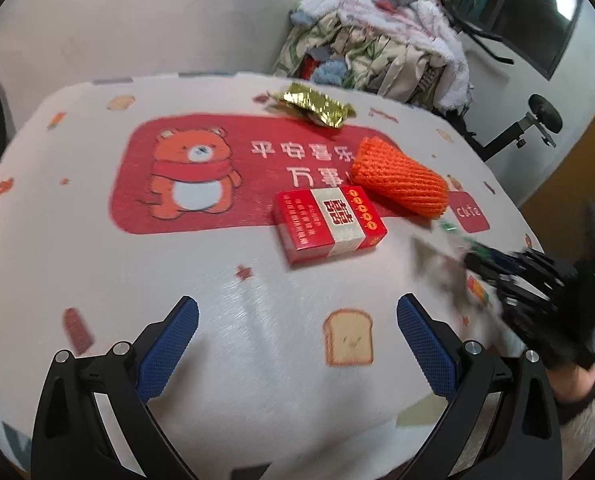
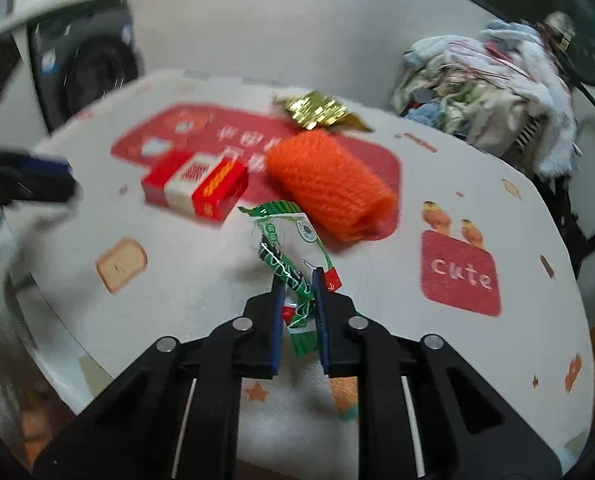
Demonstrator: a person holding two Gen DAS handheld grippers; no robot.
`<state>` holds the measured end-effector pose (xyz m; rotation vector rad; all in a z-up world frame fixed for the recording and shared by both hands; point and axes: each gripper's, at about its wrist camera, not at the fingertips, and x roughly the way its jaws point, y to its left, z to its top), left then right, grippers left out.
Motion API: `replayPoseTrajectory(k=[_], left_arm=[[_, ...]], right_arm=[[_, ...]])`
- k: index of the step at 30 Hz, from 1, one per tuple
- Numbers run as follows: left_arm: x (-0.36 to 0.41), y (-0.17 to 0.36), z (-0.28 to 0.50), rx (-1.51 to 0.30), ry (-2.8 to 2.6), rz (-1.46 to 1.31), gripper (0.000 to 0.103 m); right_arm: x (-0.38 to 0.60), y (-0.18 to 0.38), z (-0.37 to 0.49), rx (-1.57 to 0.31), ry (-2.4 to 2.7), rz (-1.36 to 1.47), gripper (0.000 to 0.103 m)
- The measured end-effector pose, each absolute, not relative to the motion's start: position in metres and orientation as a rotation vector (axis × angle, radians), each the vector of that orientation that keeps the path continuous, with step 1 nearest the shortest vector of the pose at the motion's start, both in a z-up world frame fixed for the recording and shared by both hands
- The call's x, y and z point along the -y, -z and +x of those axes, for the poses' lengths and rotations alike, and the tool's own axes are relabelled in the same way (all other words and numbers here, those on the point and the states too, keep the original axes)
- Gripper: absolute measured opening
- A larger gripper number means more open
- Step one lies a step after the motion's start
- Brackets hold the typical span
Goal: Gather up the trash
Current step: 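Grasp the green snack wrapper with the right tool while the left tool grasps the red cigarette box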
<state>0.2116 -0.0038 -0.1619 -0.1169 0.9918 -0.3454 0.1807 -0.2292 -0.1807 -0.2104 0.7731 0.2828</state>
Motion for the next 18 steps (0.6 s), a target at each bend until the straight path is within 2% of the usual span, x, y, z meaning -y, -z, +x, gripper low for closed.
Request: replayPoseTrajectory(k=[10,18], left_arm=[[0.039,0.180,0.281,-1.109,0.257,-0.289,0.097],[0.063,0.185,0.312,-1.150,0.185,-0.244,0.097]], right_arm=[[0.273,0.162,0.156,-0.689,-0.186,0.019,0.017],[0.287,0.164,0.151,-0.686,-0.166,0.048,0.017]])
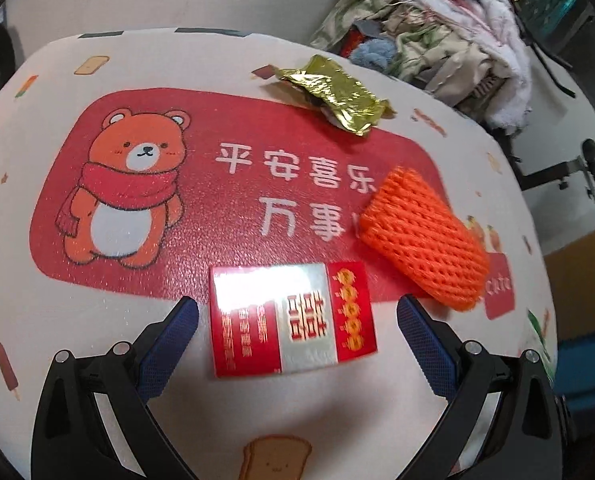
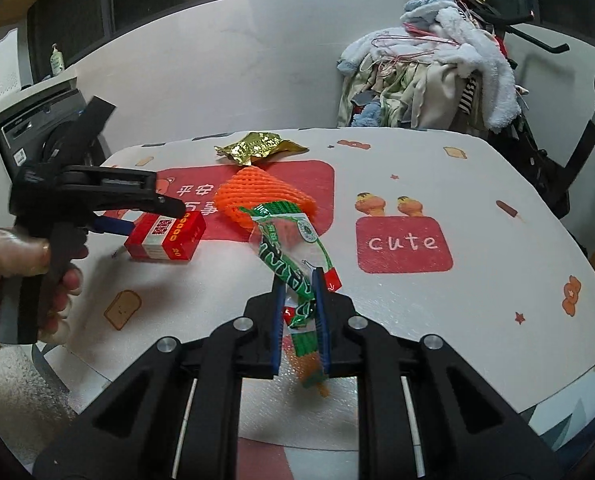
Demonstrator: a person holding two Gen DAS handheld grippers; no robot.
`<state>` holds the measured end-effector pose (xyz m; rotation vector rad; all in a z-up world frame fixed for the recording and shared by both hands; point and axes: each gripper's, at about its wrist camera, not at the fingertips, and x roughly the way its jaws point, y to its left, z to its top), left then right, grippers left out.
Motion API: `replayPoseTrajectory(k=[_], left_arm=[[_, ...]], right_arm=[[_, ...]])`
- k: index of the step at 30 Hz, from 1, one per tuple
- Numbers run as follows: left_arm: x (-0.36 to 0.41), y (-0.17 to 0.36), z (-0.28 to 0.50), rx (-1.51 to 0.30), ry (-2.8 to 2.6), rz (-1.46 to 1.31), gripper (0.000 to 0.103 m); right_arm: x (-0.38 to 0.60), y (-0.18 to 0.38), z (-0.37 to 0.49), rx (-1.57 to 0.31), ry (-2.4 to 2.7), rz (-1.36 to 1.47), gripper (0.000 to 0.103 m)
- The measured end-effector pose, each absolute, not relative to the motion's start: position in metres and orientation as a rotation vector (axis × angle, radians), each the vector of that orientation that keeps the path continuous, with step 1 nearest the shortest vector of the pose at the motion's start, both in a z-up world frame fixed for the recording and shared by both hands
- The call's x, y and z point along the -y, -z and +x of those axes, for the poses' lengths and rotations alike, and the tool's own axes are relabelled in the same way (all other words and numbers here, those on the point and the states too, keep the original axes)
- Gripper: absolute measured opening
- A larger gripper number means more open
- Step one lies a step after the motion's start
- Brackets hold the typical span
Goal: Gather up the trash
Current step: 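Grasp the green snack wrapper with the right tool while the left tool grasps the red cigarette box, then carry the green wrapper and red box down over the brown bin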
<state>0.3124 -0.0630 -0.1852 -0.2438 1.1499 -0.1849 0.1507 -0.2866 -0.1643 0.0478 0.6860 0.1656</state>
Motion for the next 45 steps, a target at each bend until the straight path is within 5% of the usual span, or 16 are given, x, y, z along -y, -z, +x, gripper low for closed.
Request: replayPoseTrajectory(k=[26,45], left_arm=[[0.071,0.193,0.299,-1.105,0.182,-0.091,0.090],[0.010,0.103,0.110,-0.833,0.356,-0.039,0.090]], right_arm=[[0.280,0.163,0.133,-0.706,-0.172,0.059,0.017],[0.228,0.146,0.057,-0.719,-0.250,0.000,0.017]])
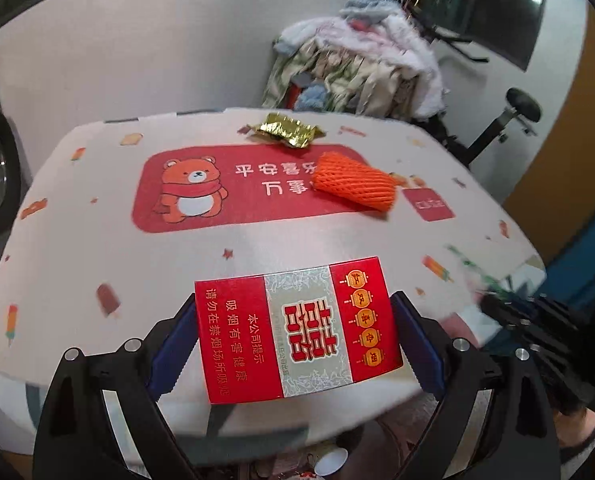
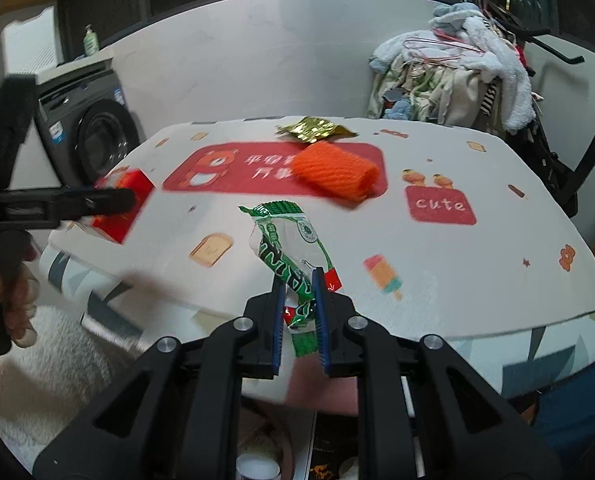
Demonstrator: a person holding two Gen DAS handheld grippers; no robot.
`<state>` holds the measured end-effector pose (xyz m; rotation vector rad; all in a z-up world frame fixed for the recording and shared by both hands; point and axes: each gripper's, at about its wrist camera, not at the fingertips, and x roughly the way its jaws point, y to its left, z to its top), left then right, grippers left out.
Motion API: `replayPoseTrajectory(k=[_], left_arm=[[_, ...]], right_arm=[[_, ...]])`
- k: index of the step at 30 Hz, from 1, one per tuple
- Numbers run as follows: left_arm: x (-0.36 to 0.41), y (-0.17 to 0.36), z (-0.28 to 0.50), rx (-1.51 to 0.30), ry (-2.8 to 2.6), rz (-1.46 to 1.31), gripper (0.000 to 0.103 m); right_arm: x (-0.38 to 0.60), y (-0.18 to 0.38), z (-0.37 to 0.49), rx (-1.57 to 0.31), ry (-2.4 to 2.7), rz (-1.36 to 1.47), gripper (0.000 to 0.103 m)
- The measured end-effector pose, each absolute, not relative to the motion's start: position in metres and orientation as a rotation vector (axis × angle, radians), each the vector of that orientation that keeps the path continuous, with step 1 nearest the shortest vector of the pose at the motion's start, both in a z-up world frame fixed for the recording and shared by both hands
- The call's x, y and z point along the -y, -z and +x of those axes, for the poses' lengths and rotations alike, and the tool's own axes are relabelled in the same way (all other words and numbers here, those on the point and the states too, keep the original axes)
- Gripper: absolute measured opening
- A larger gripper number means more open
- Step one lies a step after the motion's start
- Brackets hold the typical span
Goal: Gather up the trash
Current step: 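Carry the green wrapper and red box down over the brown bin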
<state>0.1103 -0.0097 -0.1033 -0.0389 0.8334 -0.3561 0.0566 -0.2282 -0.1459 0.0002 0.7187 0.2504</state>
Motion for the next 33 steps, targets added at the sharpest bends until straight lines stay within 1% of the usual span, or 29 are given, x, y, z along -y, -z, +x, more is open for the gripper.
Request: replayPoseTrajectory(k=[5,11,18,29,31,33], left_arm=[[-0.006,0.090,0.053,-0.772,0.385,-0.024,0.090],[-0.025,0.089,0.011,-0.735,0.398,-0.041,0.090],[-0.041,0.106,-0.010,-0.731,0.396,-0.060,0.090],[-0.050,0.123,-0.019,-0.721,0.404,-0.090,0.090],[-0.050,0.123,-0.019,-0.718,0.403,-0.085,0.090],[-0.050,0.123,-0.019,-0.715,0.405,-0.084,0.090]], right_arm=[[0.208,0.156,0.027,-0.754,-0.293,-0.023,0.017],[0.175,0.185,-0.002,-0.840,-0.371,-0.077,0.017],[0.140,0.221,-0.017,-0.966,-0.444,-0.168,0.017],[0.123,0.247,-0.013,-1.066,-0.453,-0.232,0.018],[0.122,0.249,-0.011,-1.075,-0.447,-0.234,0.020],[0.124,0.250,-0.010,-1.076,-0.439,-0.224,0.030]])
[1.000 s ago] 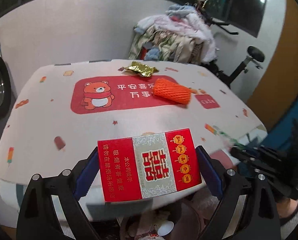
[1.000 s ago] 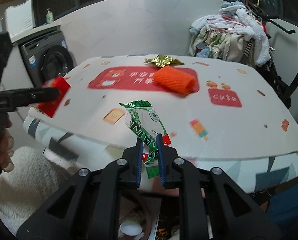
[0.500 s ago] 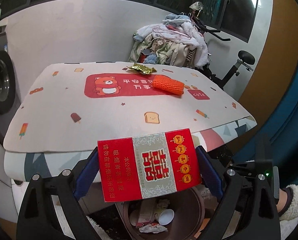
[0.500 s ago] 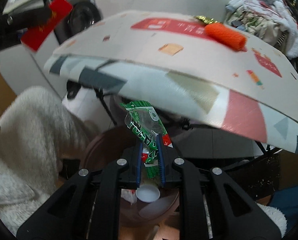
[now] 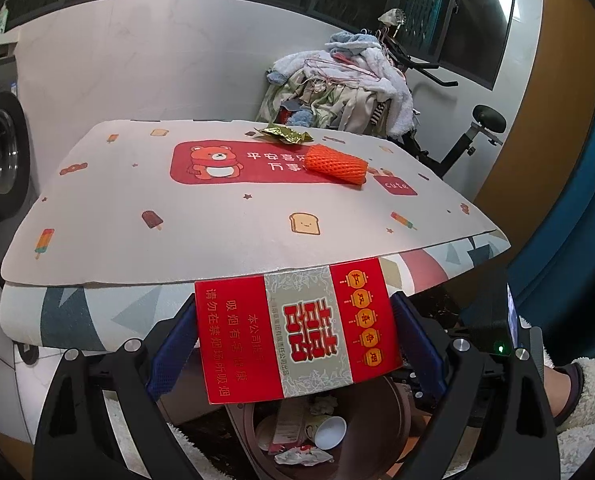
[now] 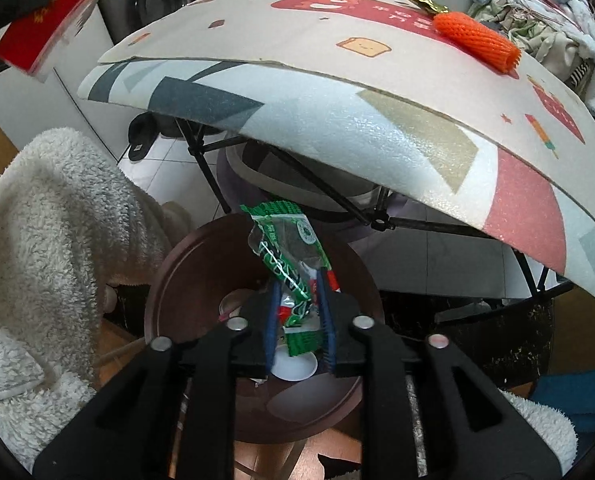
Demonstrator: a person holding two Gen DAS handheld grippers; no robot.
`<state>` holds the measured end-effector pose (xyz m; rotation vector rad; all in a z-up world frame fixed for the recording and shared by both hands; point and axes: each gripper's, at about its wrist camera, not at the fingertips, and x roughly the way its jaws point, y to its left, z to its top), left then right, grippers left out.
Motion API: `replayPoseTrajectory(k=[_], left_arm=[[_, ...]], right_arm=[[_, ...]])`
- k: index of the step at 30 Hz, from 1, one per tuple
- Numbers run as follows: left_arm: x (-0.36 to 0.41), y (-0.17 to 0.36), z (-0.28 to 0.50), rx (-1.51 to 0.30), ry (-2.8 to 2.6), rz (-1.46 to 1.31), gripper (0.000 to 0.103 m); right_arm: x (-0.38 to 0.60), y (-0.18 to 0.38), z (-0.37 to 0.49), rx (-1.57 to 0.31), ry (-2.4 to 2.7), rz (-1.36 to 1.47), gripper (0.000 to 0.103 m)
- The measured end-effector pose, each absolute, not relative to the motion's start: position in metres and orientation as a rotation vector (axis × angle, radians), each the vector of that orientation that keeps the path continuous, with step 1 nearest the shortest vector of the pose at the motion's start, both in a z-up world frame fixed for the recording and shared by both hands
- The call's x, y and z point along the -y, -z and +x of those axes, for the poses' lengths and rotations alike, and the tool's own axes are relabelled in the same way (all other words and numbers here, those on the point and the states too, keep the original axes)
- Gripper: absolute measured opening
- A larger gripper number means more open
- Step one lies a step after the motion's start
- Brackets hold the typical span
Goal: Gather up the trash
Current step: 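Carry the green wrapper and red box down over the brown bin, then open both tools to drop the wrapper and red box into the bin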
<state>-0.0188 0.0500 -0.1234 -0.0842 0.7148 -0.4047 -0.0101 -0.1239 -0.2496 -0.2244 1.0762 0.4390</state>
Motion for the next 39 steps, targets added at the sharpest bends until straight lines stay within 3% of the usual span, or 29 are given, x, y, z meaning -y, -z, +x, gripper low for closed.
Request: replayPoseTrajectory(k=[1,2,5,9,11,17,35,39], left_arm=[[-0.050,0.124,-0.019,-0.715,0.406,-0.083,0.090],[-0.049,0.125,-0.019,-0.716,0.407,-0.079,0.090],[-0.046,0.127,-0.021,-0.715,0.413,-0.057,0.090],[-0.039,0.134,-0.021,-0.714,0.443,-0.030,0.090],[-0.037,0.137,-0.020,-0.715,0.448,-0.020,0.090],[-0.024,0.152,-0.018,-0.723,0.482,0.014,0.090],[0.005,0.178,-0.011,-0.797,0.518,0.110,0.090],[0.006,0.179,-0.010,-0.803,0.519,0.105,0.095]], right_arm=[[0.125,0.249,-0.010,-1.074,-0.435,-0.217,0.034],[0.126,0.248,-0.010,-1.068,-0.431,-0.210,0.045],[0.132,0.241,-0.009,-1.029,-0.407,-0.195,0.057],[0.143,0.223,-0.012,-0.899,-0.357,-0.180,0.089],[0.151,0.211,-0.014,-0.824,-0.337,-0.165,0.096],[0.175,0.198,-0.011,-0.722,-0.258,-0.105,0.097],[0.198,0.206,-0.001,-0.729,-0.188,-0.017,0.097],[0.200,0.207,-0.001,-0.730,-0.184,-0.004,0.097]])
